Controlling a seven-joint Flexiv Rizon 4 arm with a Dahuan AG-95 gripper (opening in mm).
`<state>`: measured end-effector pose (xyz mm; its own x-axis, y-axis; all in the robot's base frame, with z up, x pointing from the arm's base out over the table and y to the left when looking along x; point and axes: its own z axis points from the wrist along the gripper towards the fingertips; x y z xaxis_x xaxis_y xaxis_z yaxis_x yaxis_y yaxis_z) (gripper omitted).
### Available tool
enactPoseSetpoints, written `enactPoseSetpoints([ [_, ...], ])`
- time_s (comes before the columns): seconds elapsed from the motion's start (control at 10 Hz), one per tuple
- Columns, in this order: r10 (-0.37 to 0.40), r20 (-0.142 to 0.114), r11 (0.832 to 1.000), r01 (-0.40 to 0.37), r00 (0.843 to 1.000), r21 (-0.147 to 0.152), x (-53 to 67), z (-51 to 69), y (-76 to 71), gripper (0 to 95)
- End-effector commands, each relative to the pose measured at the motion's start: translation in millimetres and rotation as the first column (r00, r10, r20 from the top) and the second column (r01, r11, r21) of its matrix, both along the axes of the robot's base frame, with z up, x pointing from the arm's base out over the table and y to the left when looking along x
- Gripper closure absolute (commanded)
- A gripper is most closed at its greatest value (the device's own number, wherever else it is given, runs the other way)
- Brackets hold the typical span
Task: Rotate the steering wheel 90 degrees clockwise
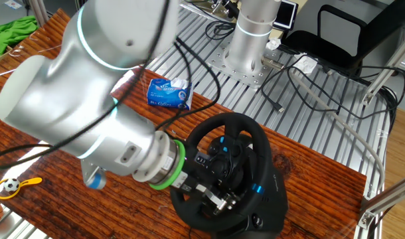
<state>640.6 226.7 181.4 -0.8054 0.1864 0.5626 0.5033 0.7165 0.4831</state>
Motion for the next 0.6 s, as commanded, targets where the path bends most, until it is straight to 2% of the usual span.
enactPoseSetpoints([
  [0.1,0.071,0.087,0.982,-0.054,0.994,-0.182,10.1,-7.0,-7.3,95.0],
  [0.2,0.075,0.105,0.978,-0.053,0.992,-0.201,11.3,-9.5,-10.8,95.0],
  [0.3,0.072,0.12,0.978,-0.046,0.99,-0.206,12.3,-11.7,-16.3,95.0],
  [0.6,0.075,0.152,0.971,-0.038,0.986,-0.235,11.5,-17.1,-25.2,95.0],
])
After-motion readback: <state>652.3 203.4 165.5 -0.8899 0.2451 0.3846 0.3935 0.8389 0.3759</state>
